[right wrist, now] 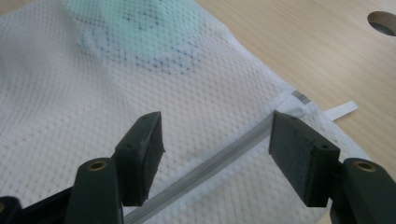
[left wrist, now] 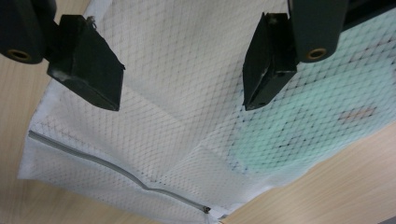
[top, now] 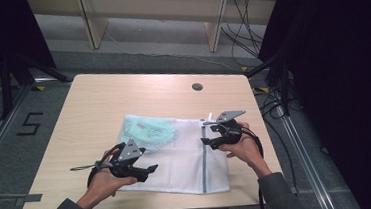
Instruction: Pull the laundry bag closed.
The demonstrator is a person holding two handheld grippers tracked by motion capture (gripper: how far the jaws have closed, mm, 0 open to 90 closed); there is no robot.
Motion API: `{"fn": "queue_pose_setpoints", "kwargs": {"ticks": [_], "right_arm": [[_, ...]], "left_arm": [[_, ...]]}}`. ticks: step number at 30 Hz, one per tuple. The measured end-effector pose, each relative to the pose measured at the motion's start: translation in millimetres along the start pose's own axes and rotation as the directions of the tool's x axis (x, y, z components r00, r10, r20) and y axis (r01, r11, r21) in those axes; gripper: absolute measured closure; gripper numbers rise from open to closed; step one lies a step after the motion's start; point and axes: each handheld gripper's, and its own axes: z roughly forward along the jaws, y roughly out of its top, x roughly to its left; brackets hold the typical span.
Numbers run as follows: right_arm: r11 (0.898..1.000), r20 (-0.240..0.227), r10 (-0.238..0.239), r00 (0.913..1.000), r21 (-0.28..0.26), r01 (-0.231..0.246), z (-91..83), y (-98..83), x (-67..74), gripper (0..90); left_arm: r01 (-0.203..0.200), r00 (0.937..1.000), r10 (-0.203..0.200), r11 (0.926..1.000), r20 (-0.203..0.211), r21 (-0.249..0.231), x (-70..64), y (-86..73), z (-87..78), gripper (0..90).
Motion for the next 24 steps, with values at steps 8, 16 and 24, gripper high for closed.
{"fn": "queue_pose_setpoints", "kwargs": {"ticks": [8,16,24], "right_arm": [[1.0,0.003,-0.007,1.0,0.004,0.007,-10.5,-13.4,10.1,35.0],[1.0,-0.002,-0.013,0.9999,-0.015,0.013,-17.6,-25.9,18.6,34.1],[1.0,-0.005,-0.023,0.9997,0.002,0.023,-20.8,-36.0,23.5,33.2]], "left_arm": [[0.018,0.9998,-0.018,0.9996,-0.004,-0.023,4.1,-7.2,-12.2,28.7],[0.018,0.9997,-0.018,0.9998,-0.014,0.002,7.7,-11.6,-19.9,28.0],[0.048,0.9986,-0.049,0.9987,-0.021,-0.012,7.4,-16.8,-24.7,27.5]]}}
